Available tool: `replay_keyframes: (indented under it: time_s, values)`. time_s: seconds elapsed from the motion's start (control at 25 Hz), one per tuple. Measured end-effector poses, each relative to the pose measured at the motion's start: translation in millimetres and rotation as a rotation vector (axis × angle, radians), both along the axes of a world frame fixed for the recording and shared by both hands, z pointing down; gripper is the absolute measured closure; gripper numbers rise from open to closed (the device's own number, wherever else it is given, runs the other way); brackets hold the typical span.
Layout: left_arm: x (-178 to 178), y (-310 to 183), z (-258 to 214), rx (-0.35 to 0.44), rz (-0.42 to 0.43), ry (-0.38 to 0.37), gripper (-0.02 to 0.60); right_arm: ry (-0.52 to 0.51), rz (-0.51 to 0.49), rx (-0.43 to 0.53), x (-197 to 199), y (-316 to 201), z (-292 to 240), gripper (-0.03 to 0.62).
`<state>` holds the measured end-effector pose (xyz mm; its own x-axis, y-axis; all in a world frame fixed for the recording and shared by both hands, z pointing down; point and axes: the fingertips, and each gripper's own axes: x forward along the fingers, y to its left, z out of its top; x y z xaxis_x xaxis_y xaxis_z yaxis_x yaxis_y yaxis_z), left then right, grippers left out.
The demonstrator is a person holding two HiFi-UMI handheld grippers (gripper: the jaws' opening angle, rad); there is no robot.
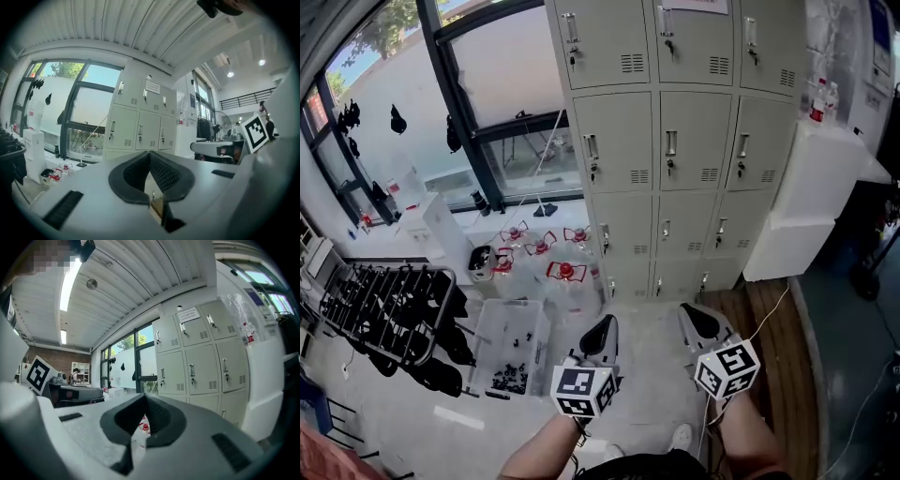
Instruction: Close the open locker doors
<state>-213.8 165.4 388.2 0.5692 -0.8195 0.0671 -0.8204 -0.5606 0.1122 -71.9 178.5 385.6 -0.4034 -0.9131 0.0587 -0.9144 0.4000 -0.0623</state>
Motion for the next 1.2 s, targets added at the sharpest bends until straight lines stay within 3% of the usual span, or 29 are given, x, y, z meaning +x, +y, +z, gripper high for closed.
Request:
replay_keyframes:
  time_s: [0.48, 1.2]
  values:
    - [-8, 47, 7, 0.0, 0.135, 0.006, 0.58, -0.014, 0.204, -0.023, 10, 75, 16, 0.594]
    - [-7, 68, -9, 0.026, 0.146, 0.028, 0.58, -0.002, 0.244, 0.011, 19, 105, -2, 0.594]
